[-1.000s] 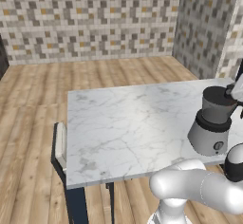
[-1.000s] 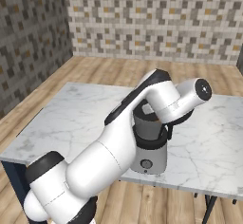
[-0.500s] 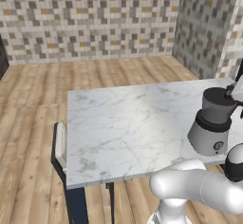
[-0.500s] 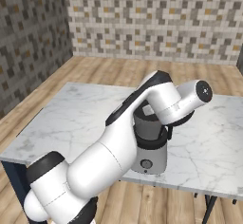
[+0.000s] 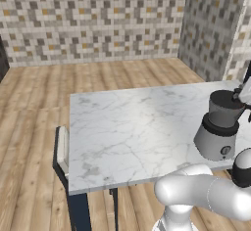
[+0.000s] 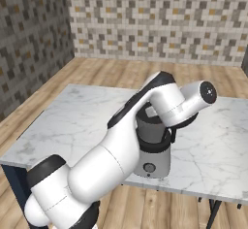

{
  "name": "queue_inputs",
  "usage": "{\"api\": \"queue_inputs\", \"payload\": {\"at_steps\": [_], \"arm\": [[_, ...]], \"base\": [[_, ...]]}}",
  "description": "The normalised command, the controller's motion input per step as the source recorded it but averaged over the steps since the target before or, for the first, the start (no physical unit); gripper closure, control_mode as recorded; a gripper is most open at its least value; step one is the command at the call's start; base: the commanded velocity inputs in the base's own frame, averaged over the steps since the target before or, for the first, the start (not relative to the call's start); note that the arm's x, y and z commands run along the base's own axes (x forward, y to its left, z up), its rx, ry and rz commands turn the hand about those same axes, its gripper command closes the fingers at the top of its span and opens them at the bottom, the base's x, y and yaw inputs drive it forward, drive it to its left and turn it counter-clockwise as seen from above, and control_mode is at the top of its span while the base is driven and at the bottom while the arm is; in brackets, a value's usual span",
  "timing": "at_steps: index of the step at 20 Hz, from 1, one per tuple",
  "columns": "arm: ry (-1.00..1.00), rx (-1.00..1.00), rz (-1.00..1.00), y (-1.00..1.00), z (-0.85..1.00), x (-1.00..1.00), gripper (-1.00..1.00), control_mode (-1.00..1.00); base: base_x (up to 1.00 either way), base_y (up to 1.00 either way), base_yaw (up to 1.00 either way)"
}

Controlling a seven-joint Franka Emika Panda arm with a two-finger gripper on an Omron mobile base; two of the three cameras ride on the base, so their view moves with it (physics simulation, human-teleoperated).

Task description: Open the blender lid, put the banana in the blender, close the lid, and start the blender.

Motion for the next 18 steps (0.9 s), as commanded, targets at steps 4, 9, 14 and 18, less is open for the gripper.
{"api": "queue_inputs", "payload": {"at_steps": [4, 9, 14, 18], "arm": [[-0.02, 0.0, 0.0, -0.01, 0.37, -0.02, -1.0, -1.0], [-0.11, 0.0, 0.0, -0.01, 0.58, -0.17, -1.0, -1.0], [-0.14, 0.0, 0.0, 0.0, 0.2, -0.6, -1.0, -1.0], [-0.12, 0.0, 0.0, 0.06, -0.52, -0.97, -1.0, -1.0]], "base": [[0.0, 0.0, 0.0], [0.0, 0.0, 0.0], [0.0, 0.0, 0.0], [0.0, 0.0, 0.0]]}}
